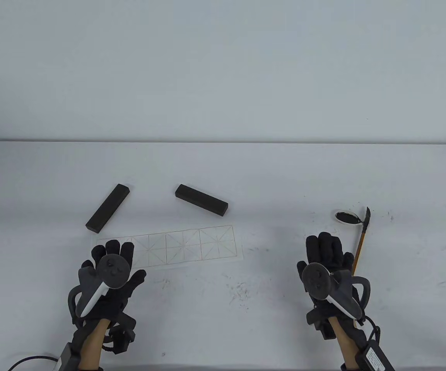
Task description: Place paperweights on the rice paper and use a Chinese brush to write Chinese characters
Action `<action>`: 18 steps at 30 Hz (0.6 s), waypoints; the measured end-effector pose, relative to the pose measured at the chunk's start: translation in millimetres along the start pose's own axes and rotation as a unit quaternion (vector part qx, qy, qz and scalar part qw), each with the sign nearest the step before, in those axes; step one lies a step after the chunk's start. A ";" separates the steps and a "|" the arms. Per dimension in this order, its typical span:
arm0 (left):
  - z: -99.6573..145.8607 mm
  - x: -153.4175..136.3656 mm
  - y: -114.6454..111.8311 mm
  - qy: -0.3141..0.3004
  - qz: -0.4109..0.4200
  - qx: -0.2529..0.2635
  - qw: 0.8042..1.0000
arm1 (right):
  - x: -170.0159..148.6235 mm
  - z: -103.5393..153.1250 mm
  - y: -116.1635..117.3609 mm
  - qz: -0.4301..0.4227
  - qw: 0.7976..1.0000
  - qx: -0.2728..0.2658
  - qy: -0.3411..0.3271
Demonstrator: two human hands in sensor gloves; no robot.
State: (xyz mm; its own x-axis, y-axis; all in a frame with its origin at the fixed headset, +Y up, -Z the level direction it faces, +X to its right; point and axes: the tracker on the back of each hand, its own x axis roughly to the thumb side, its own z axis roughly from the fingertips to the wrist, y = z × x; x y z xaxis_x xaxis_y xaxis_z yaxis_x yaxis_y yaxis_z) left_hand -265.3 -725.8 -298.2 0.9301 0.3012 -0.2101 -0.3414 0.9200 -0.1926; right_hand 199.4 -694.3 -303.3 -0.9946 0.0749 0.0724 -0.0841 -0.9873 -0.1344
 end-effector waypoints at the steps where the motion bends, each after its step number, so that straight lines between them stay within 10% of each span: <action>1: 0.0 0.3 -0.1 0.000 -0.002 -0.001 1.000 | -0.3 0.0 0.2 0.000 1.000 0.002 0.000; 18: 1.2 2.1 2.9 -0.017 -0.004 0.015 1.000 | -11.0 0.9 -8.0 -0.023 1.000 0.003 0.014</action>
State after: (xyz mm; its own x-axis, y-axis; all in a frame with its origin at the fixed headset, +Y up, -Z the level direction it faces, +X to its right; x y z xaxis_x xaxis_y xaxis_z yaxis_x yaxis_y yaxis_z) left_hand -264.2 -722.2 -298.1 0.9373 0.3008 -0.1762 -0.3294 0.9296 -0.1652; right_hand 211.1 -687.4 -302.2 -0.9910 0.1243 0.0501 -0.1297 -0.9836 -0.1251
